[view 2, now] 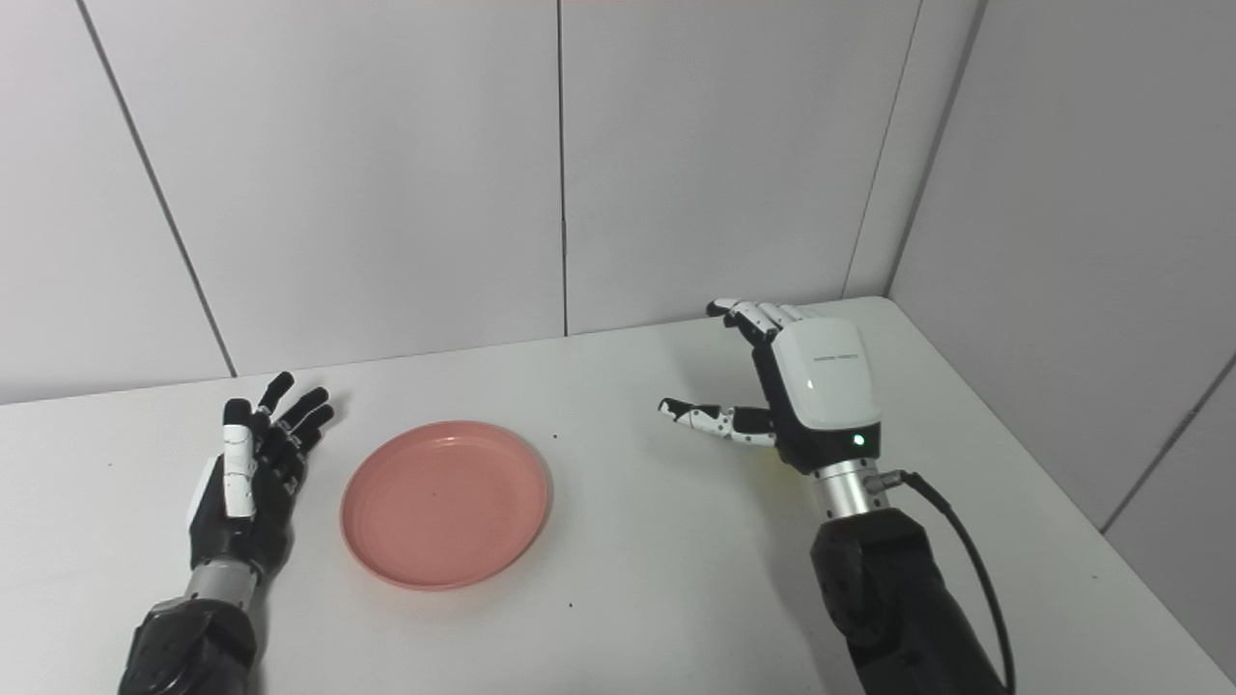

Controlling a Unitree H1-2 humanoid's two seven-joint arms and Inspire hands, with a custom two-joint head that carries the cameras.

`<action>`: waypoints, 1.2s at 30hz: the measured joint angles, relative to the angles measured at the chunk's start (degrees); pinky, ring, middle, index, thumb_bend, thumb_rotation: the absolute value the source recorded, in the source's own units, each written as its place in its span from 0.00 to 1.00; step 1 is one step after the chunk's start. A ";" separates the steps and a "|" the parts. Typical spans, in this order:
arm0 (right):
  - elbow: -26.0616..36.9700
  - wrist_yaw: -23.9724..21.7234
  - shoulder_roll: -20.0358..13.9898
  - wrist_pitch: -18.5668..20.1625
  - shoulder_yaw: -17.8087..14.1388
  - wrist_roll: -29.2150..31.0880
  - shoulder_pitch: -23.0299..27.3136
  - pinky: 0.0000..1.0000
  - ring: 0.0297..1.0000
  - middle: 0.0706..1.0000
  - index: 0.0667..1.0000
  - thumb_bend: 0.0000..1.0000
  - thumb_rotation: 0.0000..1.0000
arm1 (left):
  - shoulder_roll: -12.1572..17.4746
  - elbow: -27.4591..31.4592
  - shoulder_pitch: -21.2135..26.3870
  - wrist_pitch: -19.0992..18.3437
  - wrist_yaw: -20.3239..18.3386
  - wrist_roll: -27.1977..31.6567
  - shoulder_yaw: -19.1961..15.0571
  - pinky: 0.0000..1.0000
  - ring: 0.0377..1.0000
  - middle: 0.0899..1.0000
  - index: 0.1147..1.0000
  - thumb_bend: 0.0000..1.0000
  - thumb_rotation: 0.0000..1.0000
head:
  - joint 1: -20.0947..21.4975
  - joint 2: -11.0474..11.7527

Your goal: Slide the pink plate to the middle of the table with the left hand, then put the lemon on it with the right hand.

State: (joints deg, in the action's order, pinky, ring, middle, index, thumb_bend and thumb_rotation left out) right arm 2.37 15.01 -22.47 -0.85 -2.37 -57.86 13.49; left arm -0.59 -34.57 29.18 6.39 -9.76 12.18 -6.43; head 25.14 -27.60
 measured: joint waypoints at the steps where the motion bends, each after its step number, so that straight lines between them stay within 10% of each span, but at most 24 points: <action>1: -0.30 -0.22 -0.27 0.67 0.02 -0.36 0.01 0.61 0.63 0.64 0.65 0.85 0.70 | 0.01 0.00 0.00 0.00 0.00 0.00 0.00 0.97 0.85 0.81 0.92 0.89 0.91 | 0.00 -0.09; 36: -17.50 3.38 -3.74 7.47 4.62 0.37 -1.29 0.57 0.59 0.61 0.62 0.84 0.74 | 0.32 0.25 -0.12 -0.26 -0.46 -0.01 0.33 0.96 0.85 0.80 0.93 0.90 0.91 | -0.09 -0.35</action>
State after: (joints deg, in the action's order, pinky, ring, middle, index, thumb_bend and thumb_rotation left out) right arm -15.13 18.39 -26.22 6.62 2.25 -57.49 12.19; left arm -0.27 -34.32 29.07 6.13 -10.22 12.16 -6.10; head 25.05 -27.95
